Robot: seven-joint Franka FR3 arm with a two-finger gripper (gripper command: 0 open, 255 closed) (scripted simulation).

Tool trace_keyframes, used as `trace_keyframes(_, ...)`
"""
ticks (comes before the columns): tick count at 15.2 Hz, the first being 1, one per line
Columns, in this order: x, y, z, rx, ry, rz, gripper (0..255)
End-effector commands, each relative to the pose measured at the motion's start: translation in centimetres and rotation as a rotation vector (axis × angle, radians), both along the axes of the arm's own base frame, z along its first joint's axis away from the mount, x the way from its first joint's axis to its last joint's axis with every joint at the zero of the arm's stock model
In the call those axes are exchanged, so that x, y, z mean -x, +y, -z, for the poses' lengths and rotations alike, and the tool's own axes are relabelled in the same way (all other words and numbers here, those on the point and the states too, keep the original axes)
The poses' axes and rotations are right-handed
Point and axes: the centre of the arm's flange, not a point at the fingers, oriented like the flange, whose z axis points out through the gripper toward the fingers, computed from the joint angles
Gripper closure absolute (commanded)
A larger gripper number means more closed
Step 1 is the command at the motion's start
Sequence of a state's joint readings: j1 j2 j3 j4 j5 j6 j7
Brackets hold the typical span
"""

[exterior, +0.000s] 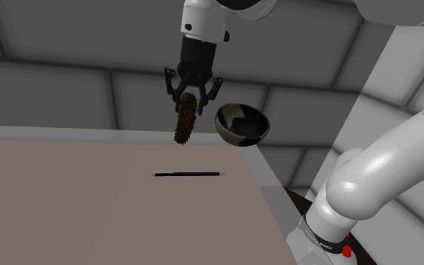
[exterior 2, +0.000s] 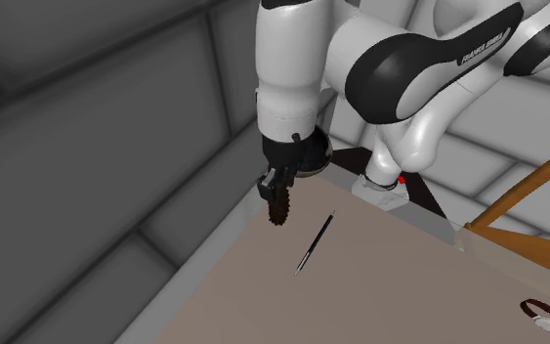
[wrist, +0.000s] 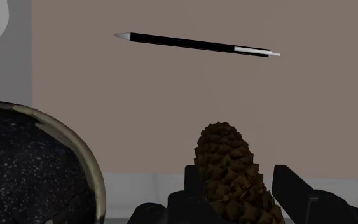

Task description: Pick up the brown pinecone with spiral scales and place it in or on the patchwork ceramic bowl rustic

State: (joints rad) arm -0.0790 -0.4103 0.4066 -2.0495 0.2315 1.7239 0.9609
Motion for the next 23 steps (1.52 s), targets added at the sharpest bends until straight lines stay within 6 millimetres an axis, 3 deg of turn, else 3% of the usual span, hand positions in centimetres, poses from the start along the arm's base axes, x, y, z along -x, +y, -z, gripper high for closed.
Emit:
trace_keyframes(1, 0.1, -0.1, -1.1, 0.000, 0.000, 0.000, 255)
trace_keyframes(9, 0.1, -0.1, -5.0, 0.000, 0.000, 0.000, 255)
trace_keyframes(13, 3.4, -4.2, -5.0, 0.000, 0.000, 0.000, 255)
trace_keyframes(14, 2.6, -3.1, -4.9, 0.001, 0.000, 0.001, 255)
trace_keyframes(15, 2.6, -3.1, -4.9, 0.001, 0.000, 0.001, 0)
trace_keyframes(23, -4.5, 3.5, 1.2, 0.048, 0.081, 0.337, 0)
